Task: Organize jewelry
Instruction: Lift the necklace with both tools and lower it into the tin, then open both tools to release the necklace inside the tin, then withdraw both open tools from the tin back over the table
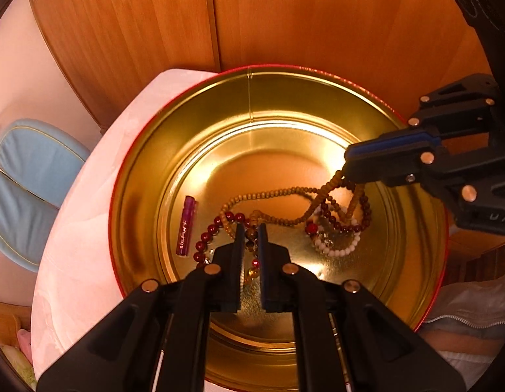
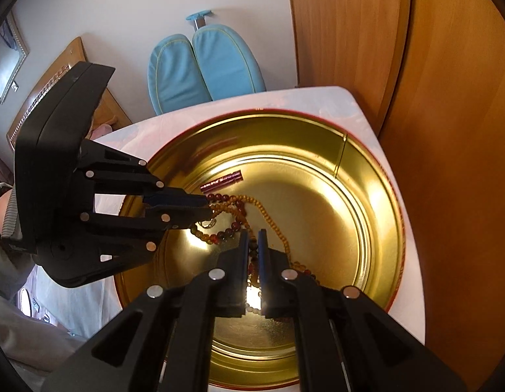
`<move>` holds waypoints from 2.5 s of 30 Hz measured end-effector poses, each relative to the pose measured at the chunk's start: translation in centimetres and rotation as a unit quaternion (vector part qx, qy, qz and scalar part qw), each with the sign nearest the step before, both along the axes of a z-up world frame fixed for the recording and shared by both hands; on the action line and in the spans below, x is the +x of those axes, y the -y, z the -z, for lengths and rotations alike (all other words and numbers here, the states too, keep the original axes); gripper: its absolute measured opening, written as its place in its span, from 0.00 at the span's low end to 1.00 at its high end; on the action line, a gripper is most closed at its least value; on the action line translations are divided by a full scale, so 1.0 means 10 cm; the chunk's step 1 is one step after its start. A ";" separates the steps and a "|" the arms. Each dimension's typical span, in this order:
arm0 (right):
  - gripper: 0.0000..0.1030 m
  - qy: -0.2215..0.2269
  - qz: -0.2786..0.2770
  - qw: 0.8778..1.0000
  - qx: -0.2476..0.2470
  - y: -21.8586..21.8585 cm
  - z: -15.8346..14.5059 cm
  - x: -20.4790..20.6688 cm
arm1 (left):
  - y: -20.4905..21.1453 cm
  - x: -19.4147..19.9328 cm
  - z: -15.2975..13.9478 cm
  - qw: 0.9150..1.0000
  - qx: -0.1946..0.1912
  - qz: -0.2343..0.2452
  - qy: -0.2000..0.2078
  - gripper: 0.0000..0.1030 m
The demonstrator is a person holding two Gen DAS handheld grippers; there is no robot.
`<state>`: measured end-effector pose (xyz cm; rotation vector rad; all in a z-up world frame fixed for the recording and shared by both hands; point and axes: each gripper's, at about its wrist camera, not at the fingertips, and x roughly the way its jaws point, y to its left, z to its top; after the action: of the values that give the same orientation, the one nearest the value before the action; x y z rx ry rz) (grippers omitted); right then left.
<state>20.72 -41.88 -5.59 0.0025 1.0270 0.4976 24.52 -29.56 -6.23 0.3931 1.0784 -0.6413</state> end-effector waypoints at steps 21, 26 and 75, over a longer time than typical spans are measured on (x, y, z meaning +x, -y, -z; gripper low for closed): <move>0.06 -0.121 -0.001 0.992 -0.023 -0.14 0.55 0.13 | 0.21 0.02 0.42 0.995 0.058 -0.003 -0.079 0.08; 0.06 -0.115 -0.007 0.993 -0.039 -0.17 0.58 0.10 | 0.26 0.01 0.41 0.995 0.059 0.001 -0.077 0.08; 0.93 0.050 -0.026 0.998 0.042 0.01 -0.26 -0.80 | -0.46 -1.05 -0.33 0.984 0.066 -0.163 0.024 0.81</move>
<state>12.72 -42.01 -3.04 0.0248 0.9093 0.5820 14.00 -24.92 -2.91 0.3344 1.1116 -0.2685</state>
